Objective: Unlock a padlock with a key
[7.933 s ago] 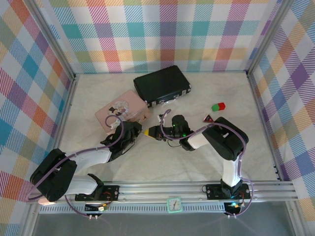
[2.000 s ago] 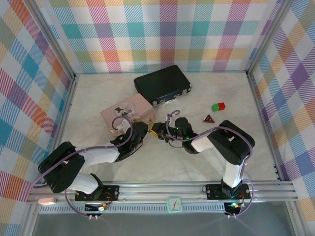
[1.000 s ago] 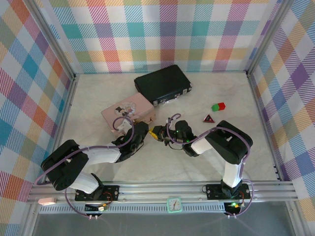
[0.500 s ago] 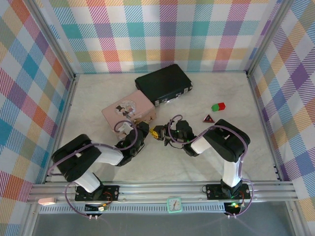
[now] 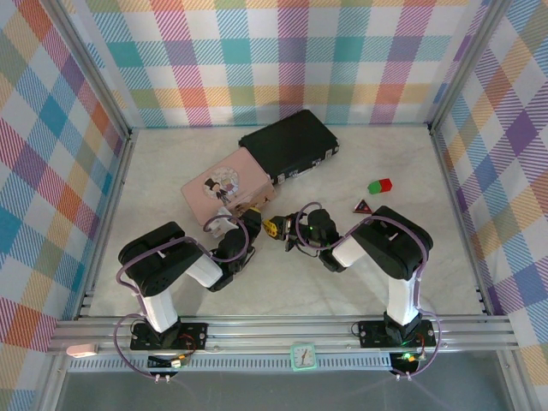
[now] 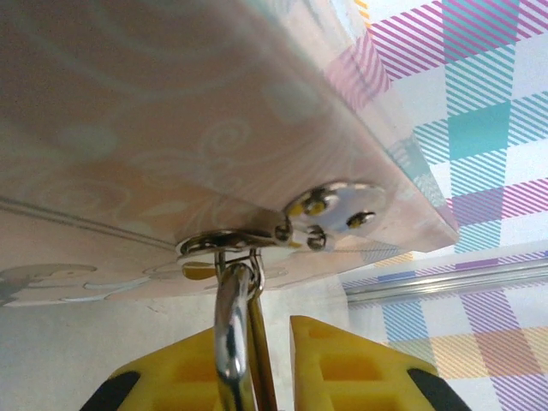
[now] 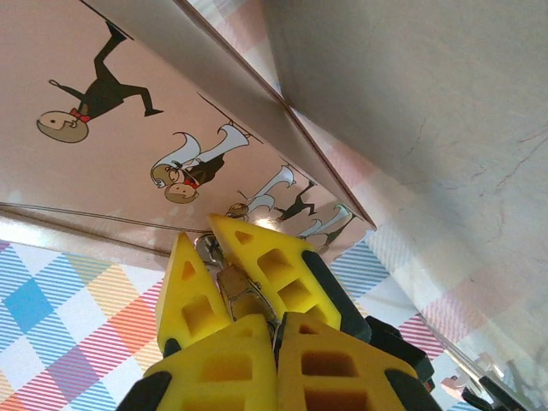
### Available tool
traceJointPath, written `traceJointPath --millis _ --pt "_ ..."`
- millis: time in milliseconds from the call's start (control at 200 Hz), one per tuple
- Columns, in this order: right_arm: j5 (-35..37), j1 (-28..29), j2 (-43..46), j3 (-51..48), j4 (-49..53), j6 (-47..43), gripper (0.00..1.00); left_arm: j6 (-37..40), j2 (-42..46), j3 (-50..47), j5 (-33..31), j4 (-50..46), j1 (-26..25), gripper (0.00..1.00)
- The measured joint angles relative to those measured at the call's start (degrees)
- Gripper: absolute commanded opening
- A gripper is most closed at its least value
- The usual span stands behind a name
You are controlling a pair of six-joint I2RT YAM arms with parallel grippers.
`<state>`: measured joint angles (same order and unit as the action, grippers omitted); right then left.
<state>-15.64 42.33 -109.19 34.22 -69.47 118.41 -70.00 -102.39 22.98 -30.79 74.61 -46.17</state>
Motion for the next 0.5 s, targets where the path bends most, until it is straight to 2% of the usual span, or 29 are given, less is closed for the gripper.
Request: traceJointPath --millis 240,405,500 --pt "-4.83 -0.33 -3.52 2.91 -0.94 0.22 0.00 -3.30 1.57 -1.75 -3.34 -1.66 -0.37 0.00" --pt "-9.49 -0.39 -7.08 5.51 -4.22 0.22 0.03 -4.22 9.97 -2.49 -5.53 -14.43 -0.37 0.00" --pt "-11.89 -0.35 -7.91 6.51 -5.40 0.22 0.10 -4.79 14.60 -2.32 -6.01 -21.55 -0.44 0.00"
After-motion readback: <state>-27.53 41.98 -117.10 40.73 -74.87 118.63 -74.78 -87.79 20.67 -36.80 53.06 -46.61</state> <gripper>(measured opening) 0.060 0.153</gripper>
